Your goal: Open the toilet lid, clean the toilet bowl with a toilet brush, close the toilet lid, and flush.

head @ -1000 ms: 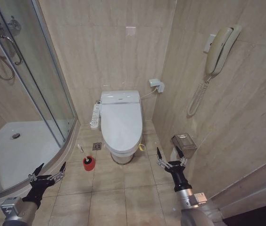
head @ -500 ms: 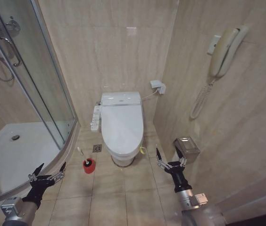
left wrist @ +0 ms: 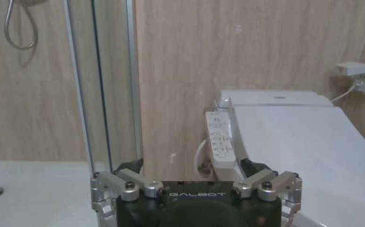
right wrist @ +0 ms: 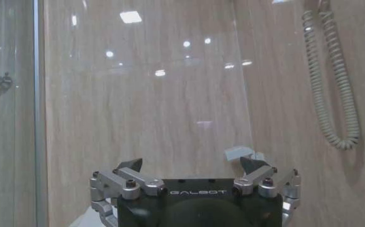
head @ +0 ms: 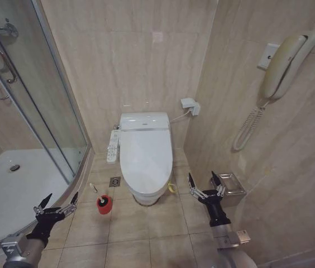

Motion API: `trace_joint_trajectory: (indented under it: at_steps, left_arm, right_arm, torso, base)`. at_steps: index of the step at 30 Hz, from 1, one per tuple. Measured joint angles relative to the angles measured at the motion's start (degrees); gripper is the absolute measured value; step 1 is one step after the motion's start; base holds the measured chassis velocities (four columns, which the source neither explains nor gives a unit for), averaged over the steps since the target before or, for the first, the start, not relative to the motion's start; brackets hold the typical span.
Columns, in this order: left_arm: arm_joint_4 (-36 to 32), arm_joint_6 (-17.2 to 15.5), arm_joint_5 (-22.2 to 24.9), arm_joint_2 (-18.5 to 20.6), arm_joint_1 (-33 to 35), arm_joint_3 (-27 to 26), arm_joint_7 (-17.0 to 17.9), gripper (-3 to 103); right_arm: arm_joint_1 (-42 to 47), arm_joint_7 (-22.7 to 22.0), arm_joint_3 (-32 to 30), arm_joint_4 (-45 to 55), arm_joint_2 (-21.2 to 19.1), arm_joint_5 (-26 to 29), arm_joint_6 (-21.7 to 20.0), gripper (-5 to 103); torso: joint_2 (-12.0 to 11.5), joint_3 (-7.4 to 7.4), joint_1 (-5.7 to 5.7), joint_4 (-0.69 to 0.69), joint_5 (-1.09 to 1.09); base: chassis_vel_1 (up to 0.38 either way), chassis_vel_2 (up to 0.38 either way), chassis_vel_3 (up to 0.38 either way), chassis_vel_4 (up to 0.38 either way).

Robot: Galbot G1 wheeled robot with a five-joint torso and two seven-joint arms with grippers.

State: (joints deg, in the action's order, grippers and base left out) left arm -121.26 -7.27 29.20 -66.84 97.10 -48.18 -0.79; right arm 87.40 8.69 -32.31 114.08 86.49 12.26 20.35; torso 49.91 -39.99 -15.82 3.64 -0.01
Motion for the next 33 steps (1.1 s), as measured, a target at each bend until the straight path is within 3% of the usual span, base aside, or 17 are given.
trace_joint_trajectory:
  at_steps: [11,20,33]
  left_arm:
    - [0.0,0.0,0.0,0.0,0.0,0.0,0.0,100]
    - [0.0,0.0,0.0,0.0,0.0,0.0,0.0,100]
    - [0.0,0.0,0.0,0.0,0.0,0.0,0.0,100]
  right_arm:
    - [-0.2,-0.6,0.5,-0.1,0.1,-0.4,-0.6,100]
    - [-1.3,1.2,0.4,-0.8,0.1,-0.8,2.9,100]
    - [-1.4,0.0,0.3,-1.6,0.2,-1.0,1.0,100]
  torso:
    - [0.0,-0.01,-0.02,0.00,0.00]
    - [0.0,-0.03,-0.09,0.01,-0.01]
    - [0.0,0.00,0.00,0.00,-0.01]
  base:
    - [-0.049,0.048,0.044,-0.057]
    - [-0.135,0.150,0.118,-0.139]
    - [0.006,-0.011,-0.010,0.007]
